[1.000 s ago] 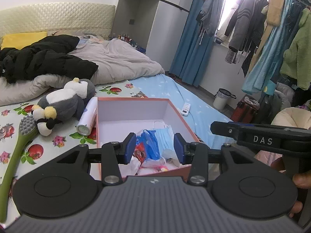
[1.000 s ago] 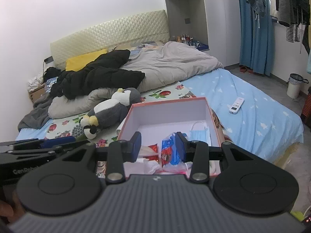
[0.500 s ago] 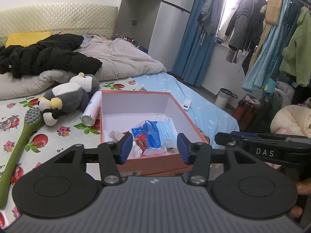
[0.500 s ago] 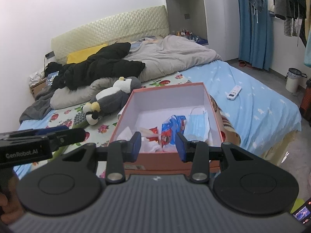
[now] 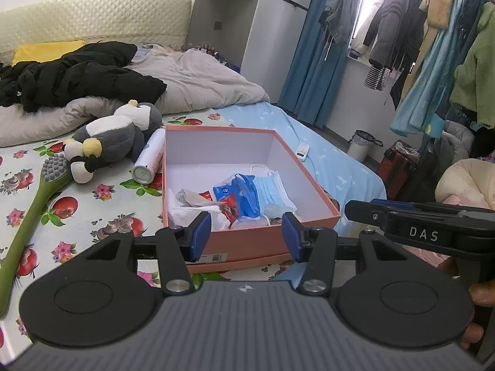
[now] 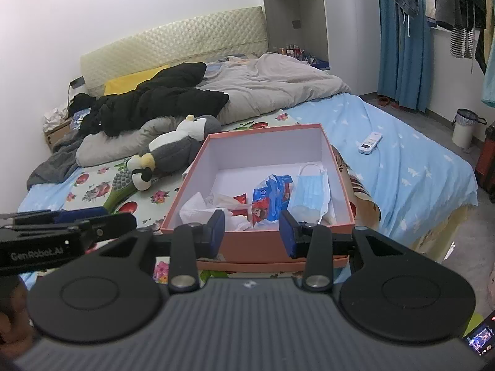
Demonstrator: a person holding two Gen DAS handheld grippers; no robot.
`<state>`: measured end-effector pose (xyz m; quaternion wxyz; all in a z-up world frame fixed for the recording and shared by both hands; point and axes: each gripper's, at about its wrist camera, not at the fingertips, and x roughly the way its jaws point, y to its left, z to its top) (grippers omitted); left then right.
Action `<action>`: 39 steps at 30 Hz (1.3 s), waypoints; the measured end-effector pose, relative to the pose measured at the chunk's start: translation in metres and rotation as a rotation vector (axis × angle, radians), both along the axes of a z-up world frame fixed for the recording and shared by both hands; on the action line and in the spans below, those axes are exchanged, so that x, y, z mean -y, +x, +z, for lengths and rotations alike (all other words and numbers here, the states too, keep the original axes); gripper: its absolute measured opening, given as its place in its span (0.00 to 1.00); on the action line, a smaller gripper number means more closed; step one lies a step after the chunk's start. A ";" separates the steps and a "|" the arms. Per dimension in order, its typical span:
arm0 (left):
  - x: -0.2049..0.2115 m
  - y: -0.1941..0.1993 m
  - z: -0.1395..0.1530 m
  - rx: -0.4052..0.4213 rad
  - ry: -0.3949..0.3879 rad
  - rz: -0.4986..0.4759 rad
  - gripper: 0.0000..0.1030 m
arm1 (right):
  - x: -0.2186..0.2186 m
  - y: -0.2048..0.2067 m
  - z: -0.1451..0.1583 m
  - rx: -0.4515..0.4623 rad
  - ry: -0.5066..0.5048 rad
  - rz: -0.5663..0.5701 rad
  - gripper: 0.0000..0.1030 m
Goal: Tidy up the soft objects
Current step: 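Withdraw both tools back from the shoebox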
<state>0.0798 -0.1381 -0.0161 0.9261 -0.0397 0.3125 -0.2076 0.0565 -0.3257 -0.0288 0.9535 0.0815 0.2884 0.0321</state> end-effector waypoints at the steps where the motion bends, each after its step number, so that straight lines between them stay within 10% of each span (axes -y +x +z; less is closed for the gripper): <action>1: 0.001 0.000 0.000 -0.001 0.002 0.000 0.55 | 0.000 0.000 0.000 0.000 0.000 0.000 0.40; 39: -0.014 0.010 0.012 0.004 -0.005 0.050 0.61 | -0.002 0.000 0.003 0.015 -0.019 -0.009 0.40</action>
